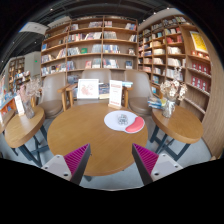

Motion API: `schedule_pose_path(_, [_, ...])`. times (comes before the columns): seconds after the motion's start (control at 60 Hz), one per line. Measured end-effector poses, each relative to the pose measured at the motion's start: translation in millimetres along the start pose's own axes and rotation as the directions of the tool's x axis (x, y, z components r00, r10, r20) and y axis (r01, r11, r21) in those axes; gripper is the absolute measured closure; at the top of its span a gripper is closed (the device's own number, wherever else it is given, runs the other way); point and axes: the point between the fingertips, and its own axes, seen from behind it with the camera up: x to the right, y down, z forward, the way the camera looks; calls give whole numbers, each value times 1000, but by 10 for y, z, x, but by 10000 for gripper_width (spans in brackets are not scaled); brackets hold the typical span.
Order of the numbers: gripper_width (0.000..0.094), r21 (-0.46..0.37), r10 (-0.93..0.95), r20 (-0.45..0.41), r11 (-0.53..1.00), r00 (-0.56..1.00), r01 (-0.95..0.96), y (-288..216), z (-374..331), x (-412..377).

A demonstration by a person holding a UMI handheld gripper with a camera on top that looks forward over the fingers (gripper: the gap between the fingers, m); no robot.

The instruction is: Arrange mouse

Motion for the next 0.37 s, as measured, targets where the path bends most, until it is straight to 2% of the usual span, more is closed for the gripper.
schedule_pose_path(0.15, [82, 7, -34, 16, 999, 999, 34, 249, -410, -103])
schedule_pose_path(0.367, [81, 33, -39, 29, 999, 999, 39, 246, -714, -105])
